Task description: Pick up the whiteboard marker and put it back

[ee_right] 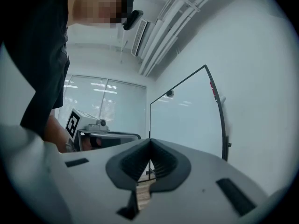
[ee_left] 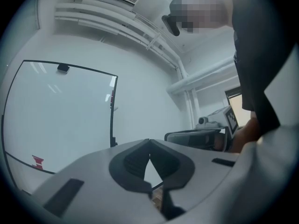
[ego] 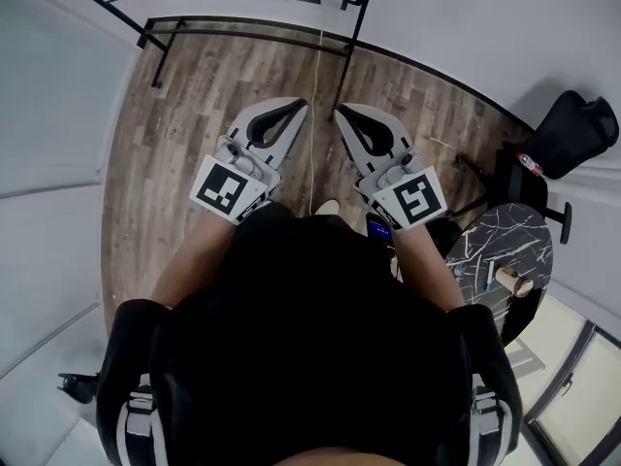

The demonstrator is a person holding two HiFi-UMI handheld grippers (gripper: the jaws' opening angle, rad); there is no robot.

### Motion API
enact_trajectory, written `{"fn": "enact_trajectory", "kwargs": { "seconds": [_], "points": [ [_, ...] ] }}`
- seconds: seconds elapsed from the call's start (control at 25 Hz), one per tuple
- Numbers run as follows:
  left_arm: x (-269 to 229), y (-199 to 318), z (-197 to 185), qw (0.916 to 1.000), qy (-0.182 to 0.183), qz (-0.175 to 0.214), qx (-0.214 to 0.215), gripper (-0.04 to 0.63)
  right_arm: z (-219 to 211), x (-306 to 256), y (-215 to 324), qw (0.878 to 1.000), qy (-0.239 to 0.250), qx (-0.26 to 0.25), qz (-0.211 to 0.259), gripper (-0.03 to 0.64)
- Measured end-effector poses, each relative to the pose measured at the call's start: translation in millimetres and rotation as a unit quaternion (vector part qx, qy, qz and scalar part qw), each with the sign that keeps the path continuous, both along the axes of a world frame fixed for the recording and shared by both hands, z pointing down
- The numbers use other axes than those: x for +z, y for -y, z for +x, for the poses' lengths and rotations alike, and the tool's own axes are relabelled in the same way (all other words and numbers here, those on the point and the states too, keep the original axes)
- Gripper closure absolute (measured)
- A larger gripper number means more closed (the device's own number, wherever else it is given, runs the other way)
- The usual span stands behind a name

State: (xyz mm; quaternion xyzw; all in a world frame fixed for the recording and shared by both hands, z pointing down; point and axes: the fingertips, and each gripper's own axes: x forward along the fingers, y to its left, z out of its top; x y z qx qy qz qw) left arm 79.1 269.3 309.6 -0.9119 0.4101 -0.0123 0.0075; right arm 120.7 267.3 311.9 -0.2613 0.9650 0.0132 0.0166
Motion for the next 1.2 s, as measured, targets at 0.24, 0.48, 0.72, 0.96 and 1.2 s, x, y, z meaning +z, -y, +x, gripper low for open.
{"fn": "enact_trajectory", "kwargs": {
  "seconds": [0.24,0.48,0.72,0.96,1.2],
  "points": [
    [10,33,0,0.9999,0.002,-0.008,-0.011,0.592,2,18,44,1.0,-0.009,0.007,-0.019,0.621],
    [20,82,-27,0.9999,-0.003,-0.01,-0.011,0.592,-23,37,91,0.999,-0.033,0.013,-0.021,0.621],
    [32,179,-83,0.9998,0.002,-0.002,0.022,0.592,-77,57,184,0.996,-0.057,0.05,-0.037,0.621],
    [35,270,-126,0.9971,0.004,-0.003,0.075,0.592,-115,73,280,0.989,-0.077,0.111,-0.062,0.621],
    [55,338,-149,0.9936,0.003,-0.015,0.112,0.592,-129,104,348,0.975,-0.112,0.171,-0.084,0.621]
  ]
}}
